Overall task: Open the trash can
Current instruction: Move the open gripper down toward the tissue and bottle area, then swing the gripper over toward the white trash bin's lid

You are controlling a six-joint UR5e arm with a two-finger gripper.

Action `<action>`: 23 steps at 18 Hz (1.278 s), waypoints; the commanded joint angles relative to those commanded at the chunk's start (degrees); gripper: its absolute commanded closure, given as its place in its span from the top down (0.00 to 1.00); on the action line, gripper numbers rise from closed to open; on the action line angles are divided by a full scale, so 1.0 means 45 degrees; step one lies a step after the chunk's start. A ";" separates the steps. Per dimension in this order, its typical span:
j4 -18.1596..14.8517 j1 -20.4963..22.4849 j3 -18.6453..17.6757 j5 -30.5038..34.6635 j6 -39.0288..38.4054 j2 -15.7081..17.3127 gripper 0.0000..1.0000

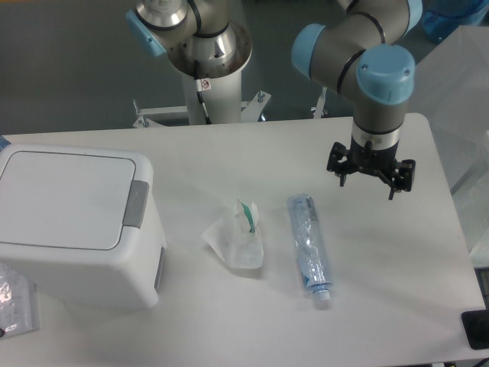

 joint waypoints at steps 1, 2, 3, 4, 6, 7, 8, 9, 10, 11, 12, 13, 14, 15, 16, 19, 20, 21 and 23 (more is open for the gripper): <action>0.0000 -0.0155 0.0000 -0.0058 -0.0391 0.0078 1.00; 0.0019 -0.0370 0.0116 -0.0194 -0.0821 0.0098 1.00; 0.0000 -0.0449 0.0214 -0.0621 -0.1482 0.0137 1.00; 0.0038 -0.0489 0.0273 -0.1302 -0.2417 0.0176 1.00; 0.0058 -0.0567 0.0487 -0.2475 -0.4390 0.0216 1.00; 0.0097 -0.0761 0.0604 -0.2577 -0.5018 0.0254 1.00; 0.0117 -0.0956 0.0722 -0.2617 -0.5411 0.0236 1.00; 0.0040 -0.1229 0.0936 -0.2656 -0.5434 0.0255 1.00; 0.0020 -0.1579 0.0976 -0.2617 -0.5512 0.0255 1.00; 0.0019 -0.1795 0.1015 -0.2578 -0.5590 0.0274 1.00; 0.0000 -0.1914 0.1016 -0.2636 -0.5745 0.0332 1.00; 0.0000 -0.2128 0.1035 -0.2695 -0.6172 0.0372 1.00; 0.0019 -0.2323 0.1074 -0.2830 -0.6699 0.0391 1.00; 0.0000 -0.2364 0.1132 -0.3083 -0.7091 0.0469 1.00; 0.0000 -0.2383 0.1133 -0.3492 -0.7327 0.0547 1.00; 0.0019 -0.2384 0.1191 -0.4509 -0.7893 0.0995 1.00; 0.0039 -0.2364 0.1211 -0.4705 -0.8127 0.1074 1.00; 0.0020 -0.2383 0.1308 -0.4842 -0.8381 0.1095 1.00; 0.0039 -0.2461 0.1484 -0.5038 -0.9121 0.1250 1.00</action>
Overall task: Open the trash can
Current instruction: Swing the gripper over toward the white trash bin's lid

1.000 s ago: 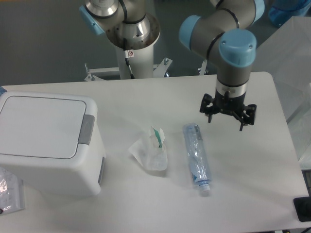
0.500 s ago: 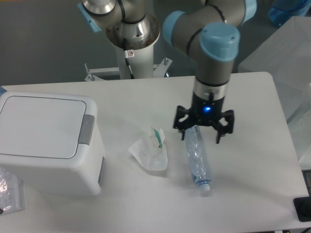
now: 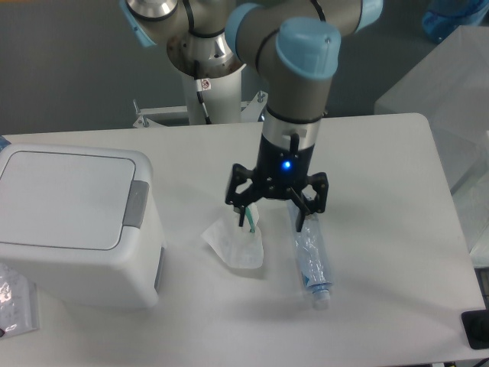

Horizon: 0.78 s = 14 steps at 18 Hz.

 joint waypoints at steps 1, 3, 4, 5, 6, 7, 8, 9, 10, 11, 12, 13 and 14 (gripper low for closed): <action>0.0020 -0.0116 0.0097 -0.0155 -0.0372 0.0001 1.00; 0.0020 -0.0332 0.0274 -0.0332 -0.0862 0.0001 1.00; 0.0020 -0.0410 0.0274 -0.0371 -0.0883 0.0039 1.00; 0.0020 -0.0527 0.0274 -0.0449 -0.0903 0.0136 1.00; 0.0039 -0.0547 0.0274 -0.0585 -0.0903 0.0331 1.00; 0.0039 -0.0547 0.0274 -0.0780 -0.0903 0.0429 1.00; 0.0039 -0.0547 0.0294 -0.0898 -0.0941 0.0488 1.00; 0.0020 -0.0547 0.0274 -0.0977 -0.0961 0.0586 1.00; -0.0019 -0.0567 0.0255 -0.1055 -0.0981 0.0625 1.00; -0.0019 -0.0586 0.0100 -0.1094 -0.0942 0.0742 1.00; 0.0000 -0.0625 0.0079 -0.1211 -0.0826 0.0859 1.00; 0.0078 -0.0683 0.0098 -0.1405 -0.0786 0.0860 1.00; 0.0098 -0.0684 0.0137 -0.1581 -0.0805 0.0821 1.00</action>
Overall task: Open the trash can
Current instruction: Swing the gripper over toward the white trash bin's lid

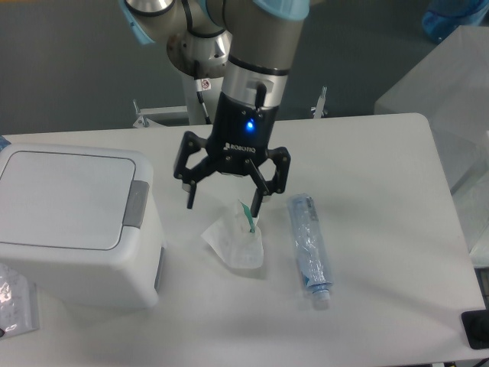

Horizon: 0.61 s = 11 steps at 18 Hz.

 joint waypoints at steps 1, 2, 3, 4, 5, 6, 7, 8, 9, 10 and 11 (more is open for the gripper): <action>0.0000 0.0000 -0.0116 -0.0040 0.0019 -0.0020 1.00; 0.0020 0.0000 -0.0155 -0.0041 -0.0019 -0.0059 1.00; -0.0019 0.0000 -0.0214 0.0017 -0.0097 -0.0059 1.00; 0.0019 0.0000 -0.0330 0.0037 -0.0040 -0.0098 1.00; 0.0039 0.0000 -0.0351 0.0057 -0.0059 -0.0117 1.00; 0.0020 0.0000 -0.0351 0.0057 -0.0155 -0.0098 1.00; 0.0020 0.0000 -0.0371 0.0057 -0.0176 -0.0079 1.00; 0.0020 0.0000 -0.0371 0.0057 -0.0195 -0.0079 1.00; 0.0020 0.0000 -0.0371 0.0057 -0.0196 -0.0059 1.00; 0.0020 0.0000 -0.0390 0.0037 -0.0234 -0.0020 1.00; 0.0020 0.0000 -0.0390 0.0037 -0.0389 -0.0001 1.00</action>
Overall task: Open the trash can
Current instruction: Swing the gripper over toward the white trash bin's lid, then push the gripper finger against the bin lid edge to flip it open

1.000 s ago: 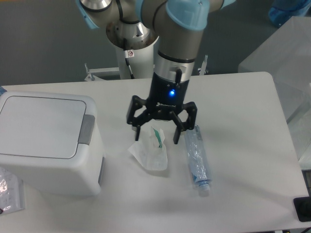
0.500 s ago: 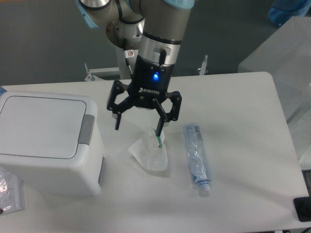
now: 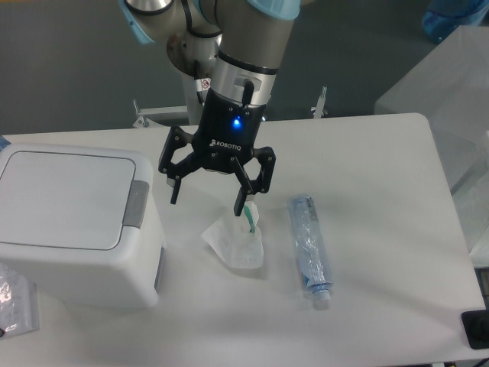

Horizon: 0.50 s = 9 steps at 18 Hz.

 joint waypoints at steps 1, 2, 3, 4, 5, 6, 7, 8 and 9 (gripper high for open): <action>0.0000 0.0000 0.0000 0.0019 -0.0195 0.0000 1.00; 0.0000 -0.0019 0.0000 0.0020 -0.0313 0.0000 1.00; 0.0000 -0.0097 0.0000 0.0020 -0.0333 0.0000 1.00; 0.0000 -0.0330 -0.0019 0.0020 -0.0334 -0.0038 1.00; -0.0019 -0.0545 -0.0020 0.0058 -0.0353 -0.0058 1.00; -0.0020 -0.0624 -0.0097 0.0059 -0.0353 -0.0039 1.00; -0.0020 -0.0644 -0.0233 0.0059 -0.0372 0.0000 1.00; -0.0039 -0.0703 -0.0389 0.0059 -0.0373 0.0078 1.00; -0.0039 -0.0780 -0.0565 0.0078 -0.0353 0.0194 1.00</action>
